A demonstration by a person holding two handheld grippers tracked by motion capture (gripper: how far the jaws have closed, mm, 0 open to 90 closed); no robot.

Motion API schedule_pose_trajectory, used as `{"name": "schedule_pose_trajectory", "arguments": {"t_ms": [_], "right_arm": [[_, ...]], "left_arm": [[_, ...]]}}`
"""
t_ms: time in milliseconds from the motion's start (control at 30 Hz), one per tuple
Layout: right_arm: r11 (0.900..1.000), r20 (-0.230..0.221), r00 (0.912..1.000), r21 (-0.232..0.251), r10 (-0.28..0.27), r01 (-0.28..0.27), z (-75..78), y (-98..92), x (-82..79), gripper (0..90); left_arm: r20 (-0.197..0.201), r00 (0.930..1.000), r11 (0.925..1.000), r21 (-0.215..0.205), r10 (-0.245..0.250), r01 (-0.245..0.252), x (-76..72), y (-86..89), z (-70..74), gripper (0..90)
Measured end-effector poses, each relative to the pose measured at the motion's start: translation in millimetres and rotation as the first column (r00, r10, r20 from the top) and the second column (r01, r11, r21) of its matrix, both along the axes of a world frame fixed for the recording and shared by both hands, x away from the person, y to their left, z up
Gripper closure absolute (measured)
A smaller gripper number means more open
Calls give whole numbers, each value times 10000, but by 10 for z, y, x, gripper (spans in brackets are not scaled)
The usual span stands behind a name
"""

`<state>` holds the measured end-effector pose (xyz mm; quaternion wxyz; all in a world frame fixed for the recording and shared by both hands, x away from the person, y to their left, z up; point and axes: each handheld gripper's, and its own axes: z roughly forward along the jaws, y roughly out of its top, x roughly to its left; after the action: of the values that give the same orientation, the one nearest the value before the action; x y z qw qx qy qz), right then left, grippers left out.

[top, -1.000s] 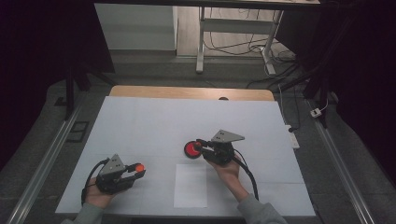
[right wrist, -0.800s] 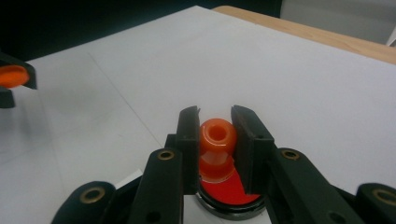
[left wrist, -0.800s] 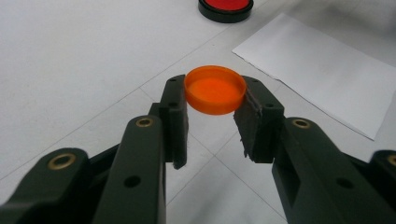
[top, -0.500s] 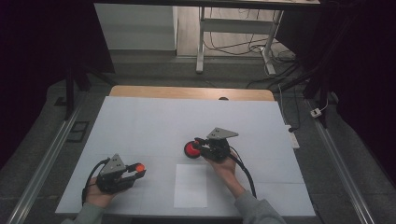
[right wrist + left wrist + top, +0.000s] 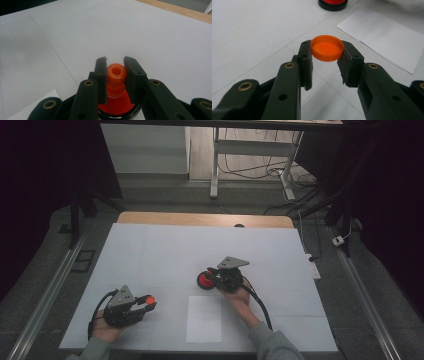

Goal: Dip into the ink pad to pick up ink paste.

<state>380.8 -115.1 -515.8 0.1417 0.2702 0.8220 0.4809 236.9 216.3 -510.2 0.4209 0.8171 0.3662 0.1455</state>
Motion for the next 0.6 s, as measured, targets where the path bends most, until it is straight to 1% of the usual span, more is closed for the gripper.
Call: {"name": "schedule_pose_trajectory", "arguments": {"t_ms": [200,333,367,400,500,533,567,600], "right_arm": [[9996,84,10000,-293,7,-4,-7,20,1,725],[9995,-11,10000,-313,9,-10,-34,31,12,725],[9992,-34,10000,-411,4,-6,-42,35,15,725],[9979,-142,9999,-651,-56,46,-77,53,25,724],[9981,-187,9998,-617,-85,74,-98,54,30,724],[9973,-172,9998,-733,-114,101,-92,54,29,725],[9972,-149,9999,-747,-43,31,-95,58,27,726],[9970,-127,9999,-772,-99,89,-96,61,19,726]], "left_arm": [[-9,10000,10000,4,-12,12,0,1,-2,649],[-12,10000,10000,17,5,-5,1,0,-4,649],[-8,10000,10000,18,11,-11,1,0,-4,649],[-17,10000,10000,20,3,-3,1,3,-2,649],[-12,10000,10000,16,-1,1,0,3,-2,649],[-16,10000,10000,11,2,-2,-1,4,-1,649],[-15,10000,10000,12,21,-21,-1,5,-1,649],[-16,10000,10000,9,21,-21,-1,6,0,649]]}}
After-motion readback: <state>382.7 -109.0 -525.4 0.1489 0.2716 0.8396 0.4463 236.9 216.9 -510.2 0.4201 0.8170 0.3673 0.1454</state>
